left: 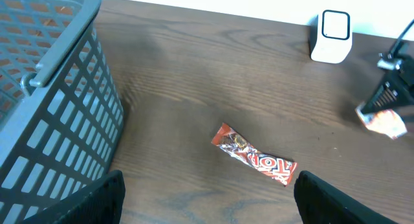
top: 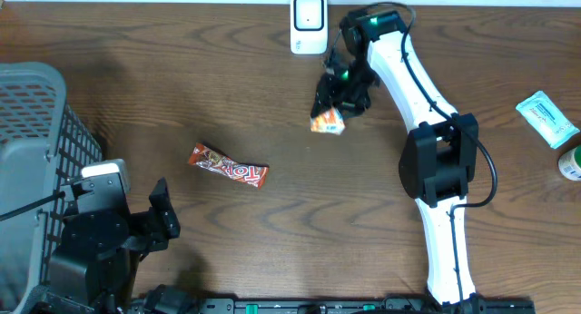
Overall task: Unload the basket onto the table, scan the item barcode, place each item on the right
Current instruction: 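Hold the orange box against the white scanner with the right gripper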
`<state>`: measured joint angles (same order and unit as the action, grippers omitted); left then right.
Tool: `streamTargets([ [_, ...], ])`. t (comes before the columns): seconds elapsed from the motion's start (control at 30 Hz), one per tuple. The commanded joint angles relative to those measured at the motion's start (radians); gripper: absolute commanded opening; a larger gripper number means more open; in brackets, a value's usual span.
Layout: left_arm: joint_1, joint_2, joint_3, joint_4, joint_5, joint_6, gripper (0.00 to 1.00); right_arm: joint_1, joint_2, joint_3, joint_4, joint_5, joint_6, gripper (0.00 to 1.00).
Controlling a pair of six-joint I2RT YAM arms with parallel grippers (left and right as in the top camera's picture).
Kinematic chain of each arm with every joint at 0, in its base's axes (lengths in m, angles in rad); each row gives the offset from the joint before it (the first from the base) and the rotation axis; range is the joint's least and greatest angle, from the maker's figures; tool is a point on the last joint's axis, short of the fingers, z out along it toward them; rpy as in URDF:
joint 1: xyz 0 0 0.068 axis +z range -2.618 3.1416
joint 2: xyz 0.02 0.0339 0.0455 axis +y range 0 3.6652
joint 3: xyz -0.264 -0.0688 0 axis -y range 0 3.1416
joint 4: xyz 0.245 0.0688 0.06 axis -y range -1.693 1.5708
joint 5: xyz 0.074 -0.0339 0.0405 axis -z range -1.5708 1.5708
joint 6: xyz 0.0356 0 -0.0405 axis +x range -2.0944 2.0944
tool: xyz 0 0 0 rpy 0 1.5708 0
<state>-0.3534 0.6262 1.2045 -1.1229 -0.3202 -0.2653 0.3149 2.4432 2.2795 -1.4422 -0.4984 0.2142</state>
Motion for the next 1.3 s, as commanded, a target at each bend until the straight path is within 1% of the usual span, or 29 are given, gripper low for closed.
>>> streamTargets([
  [0.0, 0.005, -0.002, -0.001, -0.003, -0.01, -0.009, 0.84, 0.003, -0.005, 0.024, 0.104, 0.027, -0.013, 0.5],
  [0.13, 0.005, -0.001, -0.001, -0.003, -0.01, -0.009, 0.84, -0.002, -0.005, 0.074, 0.236, 0.139, -0.014, 0.5],
  [0.23, 0.005, -0.002, -0.001, -0.003, -0.01, -0.009, 0.84, 0.001, -0.005, 0.127, 0.327, 0.204, -0.054, 0.51],
  [0.3, 0.005, -0.002, -0.001, -0.003, -0.01, -0.009, 0.84, 0.008, -0.005, 0.167, 0.405, 0.267, -0.055, 0.51],
  [0.37, 0.005, -0.001, -0.001, -0.003, -0.01, -0.009, 0.84, 0.014, -0.005, 0.191, 0.476, 0.322, -0.056, 0.49],
  [0.57, 0.005, -0.001, -0.001, -0.003, -0.01, -0.009, 0.84, 0.032, -0.003, 0.176, 0.793, 0.499, -0.086, 0.48],
  [0.6, 0.005, -0.002, -0.001, -0.003, -0.01, -0.009, 0.84, 0.035, -0.003, 0.161, 0.848, 0.523, -0.085, 0.48],
  [0.73, 0.005, -0.001, -0.001, -0.003, -0.01, -0.009, 0.84, 0.054, -0.002, 0.077, 1.086, 0.583, -0.102, 0.52],
  [0.77, 0.005, -0.001, -0.001, -0.003, -0.01, -0.009, 0.84, 0.058, -0.002, 0.044, 1.162, 0.584, -0.121, 0.54],
  [0.83, 0.005, -0.001, -0.001, -0.003, -0.01, -0.009, 0.84, 0.067, -0.002, -0.059, 1.364, 0.584, -0.162, 0.52],
  [0.97, 0.005, -0.002, -0.001, -0.003, -0.01, -0.009, 0.84, 0.072, -0.002, -0.211, 1.592, 0.613, -0.189, 0.53],
  [1.07, 0.005, -0.002, -0.001, -0.003, -0.01, -0.009, 0.84, 0.073, -0.002, -0.311, 1.714, 0.67, -0.19, 0.52],
  [1.13, 0.005, -0.001, -0.001, -0.003, -0.01, -0.009, 0.84, 0.07, -0.002, -0.36, 1.763, 0.674, -0.189, 0.51],
  [1.27, 0.005, -0.002, -0.001, -0.003, -0.01, -0.009, 0.84, 0.066, 0.017, -0.397, 1.791, 0.674, -0.189, 0.5],
])
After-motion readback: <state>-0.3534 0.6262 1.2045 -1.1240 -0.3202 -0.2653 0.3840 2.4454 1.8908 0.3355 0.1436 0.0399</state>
